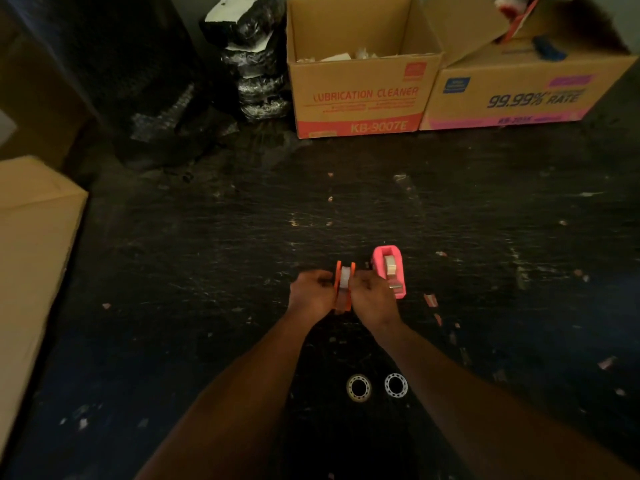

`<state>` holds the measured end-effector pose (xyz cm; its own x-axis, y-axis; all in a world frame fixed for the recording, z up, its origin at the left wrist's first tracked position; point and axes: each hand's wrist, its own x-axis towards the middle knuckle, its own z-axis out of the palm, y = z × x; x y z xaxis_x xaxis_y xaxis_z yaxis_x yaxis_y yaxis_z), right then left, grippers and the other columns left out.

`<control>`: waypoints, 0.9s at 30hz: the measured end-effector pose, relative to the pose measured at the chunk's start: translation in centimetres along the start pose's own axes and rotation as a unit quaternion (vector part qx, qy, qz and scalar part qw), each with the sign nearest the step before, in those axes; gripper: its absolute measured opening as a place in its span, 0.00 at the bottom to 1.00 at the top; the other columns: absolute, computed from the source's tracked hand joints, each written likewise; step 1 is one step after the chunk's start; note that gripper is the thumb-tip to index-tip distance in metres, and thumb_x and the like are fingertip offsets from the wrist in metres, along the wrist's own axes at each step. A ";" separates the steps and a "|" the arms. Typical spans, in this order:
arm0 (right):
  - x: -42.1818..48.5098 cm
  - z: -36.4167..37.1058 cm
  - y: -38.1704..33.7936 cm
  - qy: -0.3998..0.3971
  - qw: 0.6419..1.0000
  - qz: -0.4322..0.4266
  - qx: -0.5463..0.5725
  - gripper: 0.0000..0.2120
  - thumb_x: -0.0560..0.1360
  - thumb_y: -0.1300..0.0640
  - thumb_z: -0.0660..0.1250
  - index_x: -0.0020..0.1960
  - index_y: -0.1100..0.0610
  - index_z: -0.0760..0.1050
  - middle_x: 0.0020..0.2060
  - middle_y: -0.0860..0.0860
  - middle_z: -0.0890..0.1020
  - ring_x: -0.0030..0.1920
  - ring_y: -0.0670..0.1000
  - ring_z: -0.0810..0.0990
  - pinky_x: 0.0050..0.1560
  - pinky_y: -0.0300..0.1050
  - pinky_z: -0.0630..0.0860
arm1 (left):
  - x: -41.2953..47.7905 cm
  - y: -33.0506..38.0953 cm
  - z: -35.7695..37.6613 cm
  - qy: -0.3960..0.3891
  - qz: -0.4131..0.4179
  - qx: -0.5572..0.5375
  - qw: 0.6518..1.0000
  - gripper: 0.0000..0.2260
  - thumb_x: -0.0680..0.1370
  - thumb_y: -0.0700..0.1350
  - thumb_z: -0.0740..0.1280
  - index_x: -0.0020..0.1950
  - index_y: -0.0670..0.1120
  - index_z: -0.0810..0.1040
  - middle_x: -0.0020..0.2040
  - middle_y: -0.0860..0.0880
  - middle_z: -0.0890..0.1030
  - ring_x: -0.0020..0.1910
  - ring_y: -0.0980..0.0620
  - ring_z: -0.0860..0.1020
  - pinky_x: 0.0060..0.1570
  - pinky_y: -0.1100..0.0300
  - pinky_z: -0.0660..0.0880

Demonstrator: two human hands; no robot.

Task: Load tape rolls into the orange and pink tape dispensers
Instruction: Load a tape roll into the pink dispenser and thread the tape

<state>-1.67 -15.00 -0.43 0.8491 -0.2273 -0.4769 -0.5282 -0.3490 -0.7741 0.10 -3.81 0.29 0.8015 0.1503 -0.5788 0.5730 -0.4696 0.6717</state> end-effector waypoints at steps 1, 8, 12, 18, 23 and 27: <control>0.1 0.0 0.0 -0.003 1.000 -0.004 0.003 0.16 0.81 0.53 0.58 0.57 0.57 0.82 0.51 0.56 0.86 0.49 0.54 0.81 0.44 0.43 0.72 | 0.0 -0.1 0.1 -0.005 -0.001 -0.011 1.000 0.14 0.74 0.46 0.75 0.59 0.48 0.84 0.54 0.47 0.87 0.51 0.51 0.85 0.58 0.53 0.82; 0.8 -1.8 -0.2 0.005 0.999 -0.026 -0.031 0.13 0.81 0.56 0.60 0.59 0.56 0.80 0.41 0.48 0.80 0.37 0.42 0.77 0.35 0.36 0.70 | 0.5 0.2 0.8 -0.008 -0.002 -0.046 0.999 0.12 0.75 0.45 0.74 0.58 0.50 0.84 0.53 0.48 0.87 0.51 0.51 0.85 0.57 0.50 0.83; 1.8 -4.3 0.1 0.147 0.983 -0.064 -0.088 0.09 0.80 0.56 0.63 0.55 0.57 0.81 0.45 0.51 0.82 0.43 0.47 0.79 0.45 0.39 0.73 | 0.7 0.2 0.9 -0.001 -0.008 -0.019 1.000 0.12 0.78 0.42 0.70 0.61 0.51 0.81 0.55 0.49 0.84 0.51 0.52 0.84 0.56 0.52 0.82; 4.7 -7.0 2.4 0.049 0.998 0.045 -0.012 0.15 0.79 0.58 0.65 0.65 0.53 0.78 0.51 0.53 0.85 0.43 0.46 0.85 0.38 0.40 0.78 | 0.9 -0.2 1.7 0.015 -0.033 -0.015 0.999 0.09 0.79 0.41 0.68 0.58 0.49 0.83 0.53 0.47 0.85 0.46 0.51 0.85 0.49 0.53 0.85; 4.6 -7.3 2.6 0.032 0.999 0.039 0.018 0.18 0.78 0.60 0.67 0.67 0.52 0.75 0.53 0.54 0.85 0.46 0.49 0.85 0.49 0.47 0.82 | 1.0 0.3 2.0 0.005 -0.040 -0.032 0.999 0.10 0.79 0.41 0.68 0.60 0.48 0.82 0.56 0.46 0.85 0.49 0.51 0.85 0.51 0.53 0.84; 4.5 -7.2 2.6 0.044 0.999 0.027 0.010 0.16 0.79 0.59 0.66 0.66 0.52 0.75 0.53 0.52 0.85 0.45 0.47 0.85 0.48 0.46 0.81 | 1.2 0.4 2.1 0.004 -0.038 -0.042 0.998 0.10 0.79 0.41 0.69 0.60 0.48 0.81 0.55 0.46 0.84 0.49 0.51 0.85 0.50 0.53 0.85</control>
<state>0.73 -23.44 -1.63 0.8143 -0.3242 -0.4814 -0.5730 -0.3164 -0.7560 0.91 -5.67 -1.13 0.7564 0.1892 -0.6262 0.6441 -0.3826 0.6624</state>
